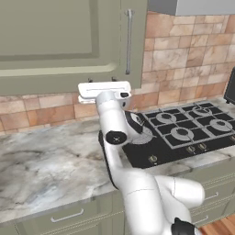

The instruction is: Close all open cabinet doors.

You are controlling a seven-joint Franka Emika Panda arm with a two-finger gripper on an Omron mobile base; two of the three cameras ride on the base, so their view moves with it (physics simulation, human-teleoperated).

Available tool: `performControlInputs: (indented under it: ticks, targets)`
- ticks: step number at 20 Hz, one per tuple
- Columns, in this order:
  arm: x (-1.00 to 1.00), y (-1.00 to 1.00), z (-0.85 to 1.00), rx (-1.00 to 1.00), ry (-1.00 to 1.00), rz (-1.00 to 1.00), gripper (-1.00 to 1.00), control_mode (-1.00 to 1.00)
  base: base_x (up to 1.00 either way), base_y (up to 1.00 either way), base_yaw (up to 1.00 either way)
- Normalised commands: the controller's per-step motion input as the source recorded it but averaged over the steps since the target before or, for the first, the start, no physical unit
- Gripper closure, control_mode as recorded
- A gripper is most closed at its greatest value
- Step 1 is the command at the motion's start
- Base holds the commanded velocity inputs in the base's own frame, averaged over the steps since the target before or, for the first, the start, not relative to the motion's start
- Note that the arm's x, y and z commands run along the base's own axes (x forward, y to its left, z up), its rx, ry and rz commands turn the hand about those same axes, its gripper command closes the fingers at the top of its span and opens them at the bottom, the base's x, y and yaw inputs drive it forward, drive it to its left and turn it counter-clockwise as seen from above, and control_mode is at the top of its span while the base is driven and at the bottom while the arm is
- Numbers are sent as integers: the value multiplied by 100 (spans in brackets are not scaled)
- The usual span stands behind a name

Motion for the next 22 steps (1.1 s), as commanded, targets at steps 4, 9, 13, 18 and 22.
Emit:
performControlInputs:
  ticks: [4, 9, 13, 18, 22]
  targets:
    - [26, -1, 2, 1, 0, 2, -100, -100, 0, 0, 0]
    - [28, 0, 9, 1, 1, 3, -100, -100, 0, 0, 0]
    - [31, 0, 11, 1, 3, 2, -100, -100, 0, 0, 0]
    - [34, 0, 11, 1, 5, 2, -100, -100, 0, 0, 0]
    - [19, 0, 11, 0, 7, 2, -100, -100, 0, 0, 0]
